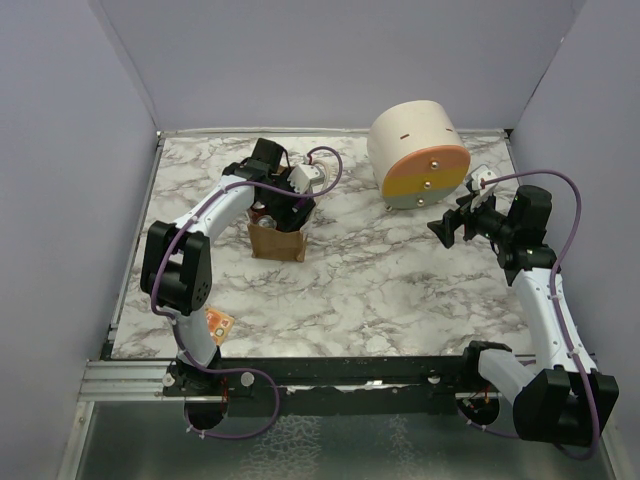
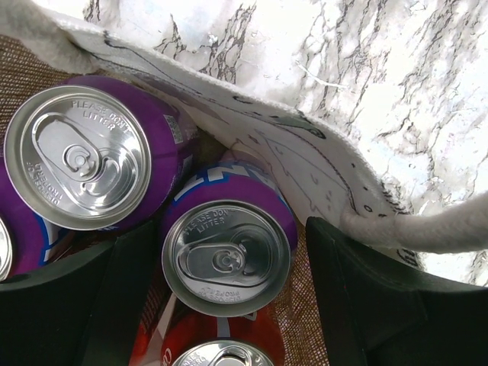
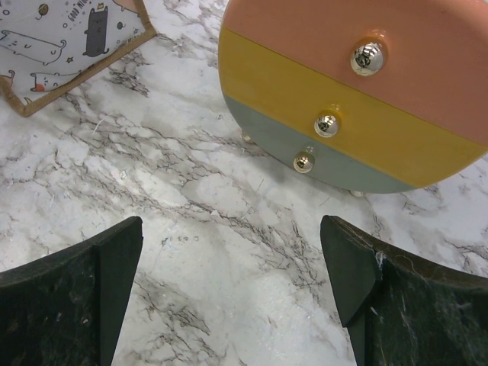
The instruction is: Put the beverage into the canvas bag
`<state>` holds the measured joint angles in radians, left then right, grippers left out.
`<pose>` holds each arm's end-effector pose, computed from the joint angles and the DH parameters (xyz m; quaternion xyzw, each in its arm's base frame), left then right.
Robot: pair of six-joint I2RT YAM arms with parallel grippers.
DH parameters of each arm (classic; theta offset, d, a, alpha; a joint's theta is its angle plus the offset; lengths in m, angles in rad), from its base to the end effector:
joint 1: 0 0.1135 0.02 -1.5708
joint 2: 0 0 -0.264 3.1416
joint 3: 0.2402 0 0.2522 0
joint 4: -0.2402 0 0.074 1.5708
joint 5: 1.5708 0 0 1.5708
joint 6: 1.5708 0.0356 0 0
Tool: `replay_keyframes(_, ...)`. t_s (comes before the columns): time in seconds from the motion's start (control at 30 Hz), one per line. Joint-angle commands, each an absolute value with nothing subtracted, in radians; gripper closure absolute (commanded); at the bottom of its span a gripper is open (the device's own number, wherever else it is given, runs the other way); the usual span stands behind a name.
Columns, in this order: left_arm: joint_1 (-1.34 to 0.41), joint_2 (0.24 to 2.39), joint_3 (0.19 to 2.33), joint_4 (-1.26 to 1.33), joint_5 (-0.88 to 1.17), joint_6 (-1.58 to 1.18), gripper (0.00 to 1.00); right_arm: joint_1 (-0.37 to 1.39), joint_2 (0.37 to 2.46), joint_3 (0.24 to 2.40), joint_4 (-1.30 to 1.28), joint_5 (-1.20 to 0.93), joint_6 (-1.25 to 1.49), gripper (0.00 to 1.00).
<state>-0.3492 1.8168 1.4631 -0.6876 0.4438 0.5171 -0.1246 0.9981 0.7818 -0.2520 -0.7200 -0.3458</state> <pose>0.3598 -0.1473 0.2494 0.4474 0.8304 -0.1903 0.2722 0.2202 -0.0039 0.2959 -0.2714 0.7720 0.1776 0.5466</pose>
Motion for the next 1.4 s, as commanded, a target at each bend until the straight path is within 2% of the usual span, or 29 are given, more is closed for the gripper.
replay_keyframes(0.0,-0.353,1.81,1.46,-0.671,0.429,0.528,0.19,-0.13,0.992,0.766,-0.222,-0.737,-0.356,0.0)
replay_keyframes(0.2,-0.353,1.798,1.468,-0.677,0.424,0.533,0.14,-0.13,0.991,0.767,-0.222,-0.735,-0.356,0.0)
replay_keyframes(1.37,-0.353,1.752,1.511,-0.696,0.434,0.524,0.02,-0.13,0.994,0.764,-0.219,-0.733,-0.357,0.0)
